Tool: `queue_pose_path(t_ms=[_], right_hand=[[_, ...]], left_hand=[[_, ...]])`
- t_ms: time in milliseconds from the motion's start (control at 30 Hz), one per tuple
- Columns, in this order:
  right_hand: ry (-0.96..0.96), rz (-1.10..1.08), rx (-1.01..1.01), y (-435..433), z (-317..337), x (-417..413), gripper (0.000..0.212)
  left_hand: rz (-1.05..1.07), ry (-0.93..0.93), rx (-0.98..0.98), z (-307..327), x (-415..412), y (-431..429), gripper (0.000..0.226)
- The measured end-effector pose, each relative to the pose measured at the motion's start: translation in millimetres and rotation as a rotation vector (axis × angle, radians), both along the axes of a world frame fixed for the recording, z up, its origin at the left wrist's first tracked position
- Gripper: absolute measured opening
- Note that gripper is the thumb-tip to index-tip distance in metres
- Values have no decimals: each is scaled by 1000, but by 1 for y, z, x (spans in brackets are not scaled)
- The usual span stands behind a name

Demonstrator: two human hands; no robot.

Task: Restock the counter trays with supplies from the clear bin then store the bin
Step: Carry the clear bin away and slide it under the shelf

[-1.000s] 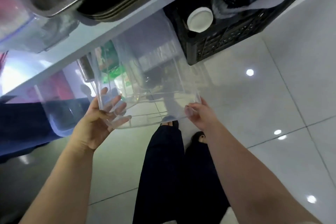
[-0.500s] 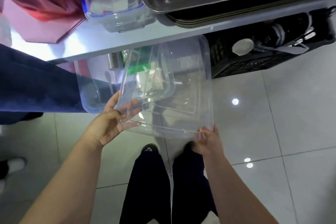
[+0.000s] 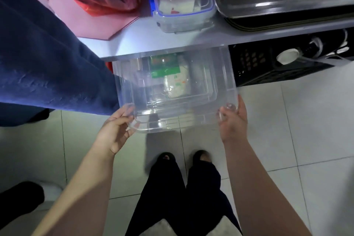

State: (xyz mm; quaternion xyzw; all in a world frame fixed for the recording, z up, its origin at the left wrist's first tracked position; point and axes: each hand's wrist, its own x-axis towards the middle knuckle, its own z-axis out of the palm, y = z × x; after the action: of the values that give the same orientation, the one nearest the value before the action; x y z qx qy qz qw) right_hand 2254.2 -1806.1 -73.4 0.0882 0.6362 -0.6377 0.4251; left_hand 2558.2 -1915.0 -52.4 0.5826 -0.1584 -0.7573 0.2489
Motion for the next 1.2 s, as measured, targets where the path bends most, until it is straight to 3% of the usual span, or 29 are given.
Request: queue_pose_path(t_ms=[133, 233, 367, 533, 667, 800, 1000, 1200], right_hand=[[171, 114, 132, -27, -13, 12, 71], [143, 190, 202, -30, -24, 16, 64], [111, 293, 263, -30, -31, 8, 57], [73, 289, 266, -36, -28, -4, 58], [89, 296, 251, -31, -23, -2, 59], [109, 308, 193, -24, -18, 0, 56], [147, 380, 149, -40, -16, 3, 54], [48, 316, 220, -52, -34, 7, 58]], left_hand=[[44, -276, -116, 4, 8, 8, 46], [150, -397, -161, -3, 6, 23, 46], [85, -341, -21, -17, 3, 20, 56], [19, -354, -68, -20, -6, 12, 41], [80, -380, -44, -16, -22, 15, 52], [133, -394, -92, -7, -32, 21, 41], [226, -426, -118, -9, -29, 22, 66], [149, -433, -42, -28, -14, 5, 37]])
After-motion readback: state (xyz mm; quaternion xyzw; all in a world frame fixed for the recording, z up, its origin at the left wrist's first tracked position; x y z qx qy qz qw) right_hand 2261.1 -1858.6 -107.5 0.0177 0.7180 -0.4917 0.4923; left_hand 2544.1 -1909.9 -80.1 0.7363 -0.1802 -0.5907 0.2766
